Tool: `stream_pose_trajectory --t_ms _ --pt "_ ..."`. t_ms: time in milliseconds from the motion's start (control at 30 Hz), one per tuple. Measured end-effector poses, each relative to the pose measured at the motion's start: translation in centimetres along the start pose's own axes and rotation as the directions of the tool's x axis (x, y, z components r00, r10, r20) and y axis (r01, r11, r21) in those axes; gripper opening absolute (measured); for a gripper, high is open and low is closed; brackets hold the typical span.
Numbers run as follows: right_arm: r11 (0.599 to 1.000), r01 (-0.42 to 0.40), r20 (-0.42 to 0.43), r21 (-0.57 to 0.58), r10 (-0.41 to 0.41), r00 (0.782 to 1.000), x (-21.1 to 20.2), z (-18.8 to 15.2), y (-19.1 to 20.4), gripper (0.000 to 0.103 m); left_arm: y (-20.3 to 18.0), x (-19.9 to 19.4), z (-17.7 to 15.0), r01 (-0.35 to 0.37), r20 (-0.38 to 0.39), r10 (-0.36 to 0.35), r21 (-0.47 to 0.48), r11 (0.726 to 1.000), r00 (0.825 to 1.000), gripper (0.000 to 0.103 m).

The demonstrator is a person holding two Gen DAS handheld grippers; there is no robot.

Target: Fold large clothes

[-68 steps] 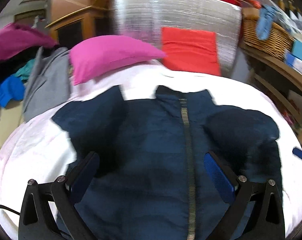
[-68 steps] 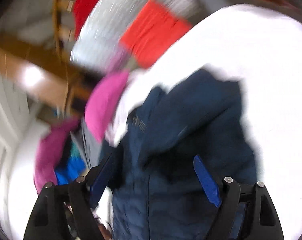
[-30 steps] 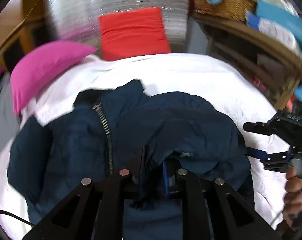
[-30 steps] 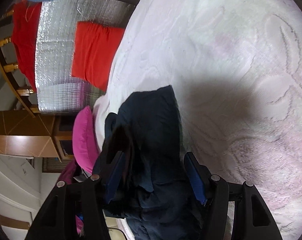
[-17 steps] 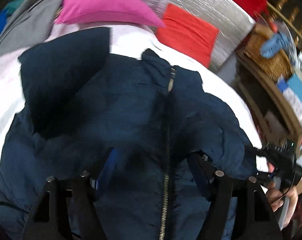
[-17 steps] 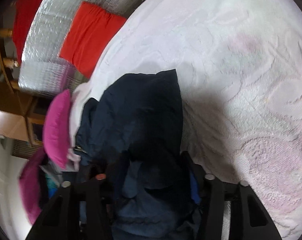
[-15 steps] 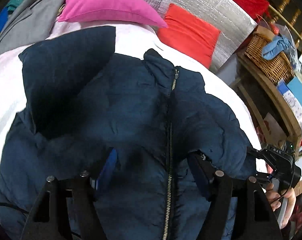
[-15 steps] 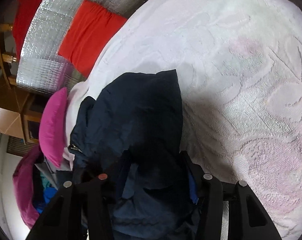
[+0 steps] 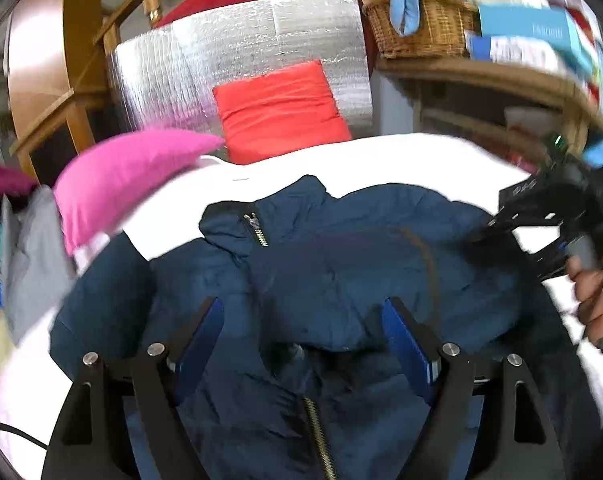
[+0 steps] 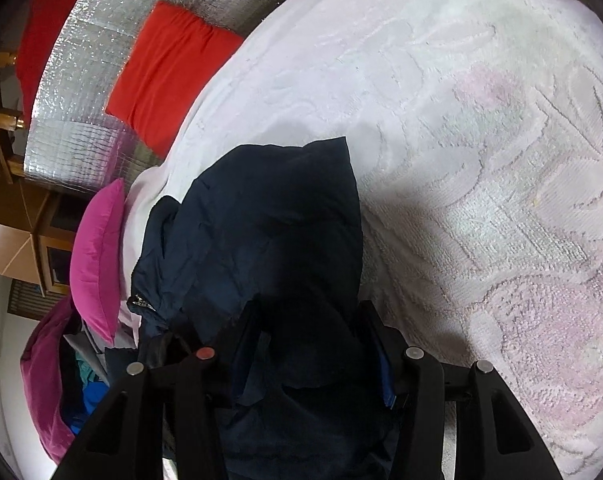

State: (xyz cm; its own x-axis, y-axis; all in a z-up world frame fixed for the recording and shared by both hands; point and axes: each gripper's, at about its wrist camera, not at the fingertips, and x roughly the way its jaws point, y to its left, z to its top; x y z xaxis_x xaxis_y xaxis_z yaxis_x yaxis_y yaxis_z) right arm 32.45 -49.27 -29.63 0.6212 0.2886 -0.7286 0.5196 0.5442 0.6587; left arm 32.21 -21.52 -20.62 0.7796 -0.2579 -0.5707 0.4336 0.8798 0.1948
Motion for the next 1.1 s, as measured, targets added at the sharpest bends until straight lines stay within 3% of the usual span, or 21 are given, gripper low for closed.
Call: stream_pose_trajectory --t_ms 133,233,300,433,500,567,600,633,667,767,933,1100 --pt "1.000 -0.001 -0.011 0.001 0.001 1.000 0.1 0.1 0.0 0.053 -0.9 0.1 0.8 0.029 0.010 -0.029 0.055 0.998 1.000 0.082" --pt "1.000 -0.004 -0.014 0.007 0.004 1.000 0.2 0.2 0.1 0.053 -1.5 0.9 0.9 0.173 -0.069 -0.171 0.023 0.985 0.983 0.082" --pt "1.000 -0.002 -0.012 0.006 0.002 1.000 0.2 0.1 0.1 0.053 -1.6 1.6 1.0 0.227 -0.094 -0.228 -0.024 0.974 0.969 0.082" --pt "1.000 0.004 -0.008 -0.003 -0.004 1.000 0.3 0.0 0.3 0.053 -2.1 2.9 0.8 0.219 -0.123 -0.219 -0.011 0.976 0.968 0.082" --pt "1.000 0.003 -0.007 -0.005 -0.003 1.000 0.3 0.0 0.3 0.053 -1.3 3.5 0.5 0.228 -0.139 -0.234 -0.057 0.972 0.962 0.081" --pt "1.000 0.005 -0.006 -0.010 -0.005 1.000 0.2 -0.1 0.4 0.053 -0.5 3.5 0.4 0.235 -0.131 -0.247 -0.102 0.967 0.960 0.057" --pt "1.000 0.007 -0.004 -0.014 -0.007 1.000 0.2 -0.1 0.4 0.053 0.2 3.7 0.4 0.248 -0.139 -0.265 -0.126 0.960 0.954 0.037" --pt "1.000 0.009 -0.002 -0.017 -0.010 1.000 0.2 -0.1 0.5 0.053 1.0 4.1 0.4 0.265 -0.146 -0.288 -0.161 0.951 0.946 0.025" --pt "1.000 0.012 0.000 -0.021 -0.012 1.000 0.2 -0.2 0.5 0.053 2.1 4.2 0.4 0.279 -0.141 -0.311 -0.208 0.937 0.940 0.021" --pt "0.999 0.016 0.003 -0.031 -0.016 1.000 0.1 -0.3 0.6 0.053 4.7 3.7 0.3 0.299 -0.104 -0.343 -0.301 0.905 0.933 0.017" --pt "1.000 0.009 0.002 -0.026 -0.009 1.000 0.0 -0.3 0.4 0.053 8.4 1.6 0.0 0.276 -0.033 -0.306 -0.347 0.896 0.951 0.016" --pt "1.000 0.012 0.007 -0.024 -0.012 1.000 0.0 -0.5 0.4 0.053 13.8 0.8 -1.1 0.222 -0.014 -0.254 -0.441 0.870 0.967 0.016"
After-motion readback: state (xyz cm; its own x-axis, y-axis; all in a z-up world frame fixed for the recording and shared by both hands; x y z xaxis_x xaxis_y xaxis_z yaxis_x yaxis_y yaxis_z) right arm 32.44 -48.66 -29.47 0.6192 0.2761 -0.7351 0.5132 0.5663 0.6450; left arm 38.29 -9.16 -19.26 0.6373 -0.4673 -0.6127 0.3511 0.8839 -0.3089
